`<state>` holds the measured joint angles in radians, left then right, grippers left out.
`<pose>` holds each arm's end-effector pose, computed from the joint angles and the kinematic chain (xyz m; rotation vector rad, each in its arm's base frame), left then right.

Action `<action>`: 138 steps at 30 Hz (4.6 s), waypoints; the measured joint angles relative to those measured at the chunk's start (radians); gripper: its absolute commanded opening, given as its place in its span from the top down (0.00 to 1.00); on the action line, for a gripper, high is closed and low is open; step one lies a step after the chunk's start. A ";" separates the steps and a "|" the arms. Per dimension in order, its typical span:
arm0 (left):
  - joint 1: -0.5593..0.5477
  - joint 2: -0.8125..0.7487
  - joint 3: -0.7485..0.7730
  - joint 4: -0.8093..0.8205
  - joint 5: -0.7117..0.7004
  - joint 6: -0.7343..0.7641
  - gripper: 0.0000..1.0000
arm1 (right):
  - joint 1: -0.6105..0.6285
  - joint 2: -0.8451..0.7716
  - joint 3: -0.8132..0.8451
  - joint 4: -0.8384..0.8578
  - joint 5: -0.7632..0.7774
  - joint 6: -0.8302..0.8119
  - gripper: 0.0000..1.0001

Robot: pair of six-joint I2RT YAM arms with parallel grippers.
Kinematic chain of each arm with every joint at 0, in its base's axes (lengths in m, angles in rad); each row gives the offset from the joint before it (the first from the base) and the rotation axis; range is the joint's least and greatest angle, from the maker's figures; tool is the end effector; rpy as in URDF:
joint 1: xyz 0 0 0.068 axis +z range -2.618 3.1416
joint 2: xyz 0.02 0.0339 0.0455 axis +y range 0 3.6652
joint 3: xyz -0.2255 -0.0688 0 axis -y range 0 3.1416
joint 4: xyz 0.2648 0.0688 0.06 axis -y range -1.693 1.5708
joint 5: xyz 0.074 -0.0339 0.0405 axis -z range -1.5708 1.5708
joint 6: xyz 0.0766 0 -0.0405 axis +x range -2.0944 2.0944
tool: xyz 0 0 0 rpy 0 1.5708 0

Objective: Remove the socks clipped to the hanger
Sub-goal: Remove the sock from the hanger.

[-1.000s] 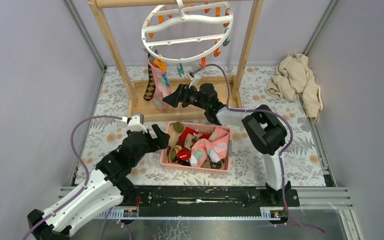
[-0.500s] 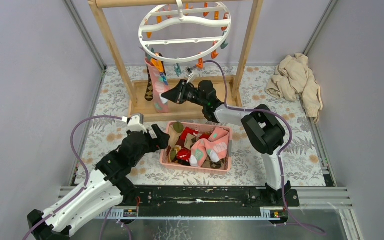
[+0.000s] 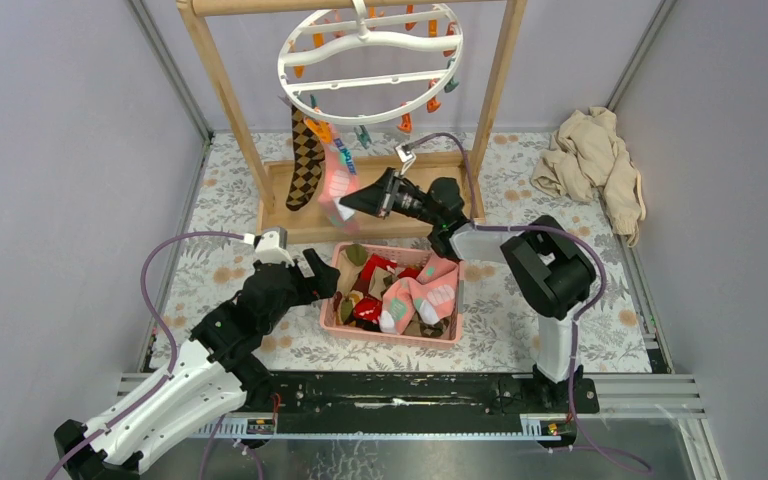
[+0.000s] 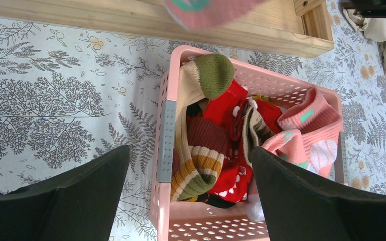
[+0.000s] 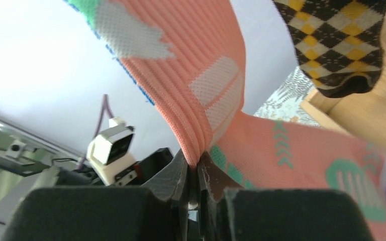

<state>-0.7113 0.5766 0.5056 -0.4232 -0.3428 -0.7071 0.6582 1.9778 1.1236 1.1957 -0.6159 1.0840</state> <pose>0.1895 -0.1293 0.2082 -0.2091 2.0656 -0.5318 0.3345 0.3146 0.2060 -0.3234 1.5140 1.8190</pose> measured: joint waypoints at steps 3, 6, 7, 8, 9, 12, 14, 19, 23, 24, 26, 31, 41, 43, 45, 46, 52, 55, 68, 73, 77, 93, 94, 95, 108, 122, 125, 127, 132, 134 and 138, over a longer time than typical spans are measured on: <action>0.000 0.000 0.000 0.000 0.003 0.000 0.02 | -0.022 -0.040 -0.040 0.069 -0.021 0.069 0.91; 0.000 0.001 0.000 0.000 0.004 0.000 0.02 | -0.041 -0.090 -0.088 0.124 -0.040 0.124 0.91; 0.000 0.001 0.000 0.000 0.005 0.000 0.02 | -0.047 -0.110 -0.106 0.138 -0.049 0.140 0.91; 0.000 0.002 0.000 0.000 0.005 0.000 0.02 | -0.052 -0.126 -0.120 0.148 -0.056 0.151 0.91; 0.000 0.003 0.000 0.000 0.005 0.000 0.02 | -0.057 -0.144 -0.137 0.158 -0.060 0.164 0.91; 0.000 0.008 0.000 0.000 0.007 0.000 0.02 | -0.079 -0.198 -0.189 0.179 -0.076 0.191 0.91; 0.000 0.013 0.000 0.000 0.008 0.000 0.02 | -0.103 -0.229 -0.224 0.189 -0.084 0.203 0.91; 0.000 0.032 0.000 0.002 0.016 0.000 0.02 | -0.187 -0.280 -0.301 0.203 -0.087 0.225 0.92; 0.000 0.052 0.000 0.003 0.024 0.000 0.02 | -0.261 -0.292 -0.343 0.215 -0.090 0.250 0.92; 0.000 0.056 0.000 0.003 0.026 0.000 0.01 | -0.280 -0.292 -0.351 0.220 -0.093 0.259 0.92; 0.000 0.063 0.000 0.004 0.029 0.000 0.02 | -0.319 -0.292 -0.366 0.239 -0.095 0.278 0.92; 0.000 0.076 0.000 0.005 0.034 0.000 0.02 | -0.408 -0.283 -0.377 0.301 -0.104 0.326 0.92; 0.000 0.105 0.000 0.012 0.058 0.000 0.02 | -0.452 -0.130 -0.323 0.354 -0.113 0.364 0.92; 0.000 0.113 0.001 0.013 0.062 0.000 0.02 | -0.452 -0.113 -0.314 0.350 -0.114 0.362 0.92; 0.000 0.120 0.001 0.016 0.068 0.000 0.02 | -0.452 -0.105 -0.309 0.348 -0.122 0.358 0.92; 0.000 0.122 0.001 0.019 0.070 0.000 0.02 | -0.451 -0.105 -0.309 0.347 -0.130 0.356 0.92; 0.000 0.136 0.001 0.049 0.091 0.000 0.02 | -0.433 -0.105 -0.303 0.334 -0.181 0.357 0.91; 0.000 0.140 0.004 0.061 0.101 0.000 0.02 | -0.406 -0.105 -0.303 0.331 -0.220 0.376 0.90; 0.000 0.142 0.025 0.092 0.124 0.000 0.01 | -0.313 -0.163 -0.302 0.359 -0.359 0.588 0.88; 0.000 0.153 0.037 0.097 0.138 0.001 0.01 | -0.285 -0.258 -0.302 0.371 -0.375 0.625 0.88; 0.000 0.162 0.051 0.100 0.145 0.003 0.01 | -0.239 -0.309 -0.302 0.380 -0.397 0.653 0.88; 0.000 0.124 0.066 0.121 0.159 0.015 0.02 | -0.209 -0.444 -0.327 0.385 -0.451 0.733 0.88; -0.001 0.120 0.066 0.124 0.162 0.017 0.02 | -0.209 -0.446 -0.328 0.385 -0.452 0.736 0.89; -0.001 0.113 0.067 0.130 0.167 0.019 0.02 | -0.209 -0.447 -0.330 0.385 -0.452 0.740 0.89; -0.010 0.112 0.077 0.312 0.315 0.041 0.01 | -0.209 -0.451 -0.356 0.385 -0.467 0.766 0.89; -0.182 0.251 0.064 0.555 0.351 0.108 0.01 | -0.159 -0.436 -0.335 0.386 -0.425 0.774 0.89; -0.198 0.264 0.065 0.562 0.336 0.125 0.01 | -0.143 -0.433 -0.335 0.386 -0.409 0.772 0.90; -0.202 0.258 0.065 0.562 0.330 0.135 0.01 | -0.140 -0.430 -0.335 0.386 -0.400 0.766 0.90; -0.209 0.186 0.067 0.528 0.285 0.157 0.01 | -0.139 -0.425 -0.335 0.380 -0.395 0.733 0.90; -0.210 0.147 0.068 0.486 0.241 0.160 0.01 | -0.139 -0.425 -0.335 0.376 -0.395 0.719 0.90; -0.210 0.089 0.068 0.402 0.167 0.159 0.01 | -0.139 -0.425 -0.335 0.360 -0.396 0.701 0.90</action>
<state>-0.9211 0.6655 0.5732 -0.0208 -0.1761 -0.5484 0.5190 1.5532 0.7891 1.5558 -1.0119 1.7851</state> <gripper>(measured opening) 0.986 0.120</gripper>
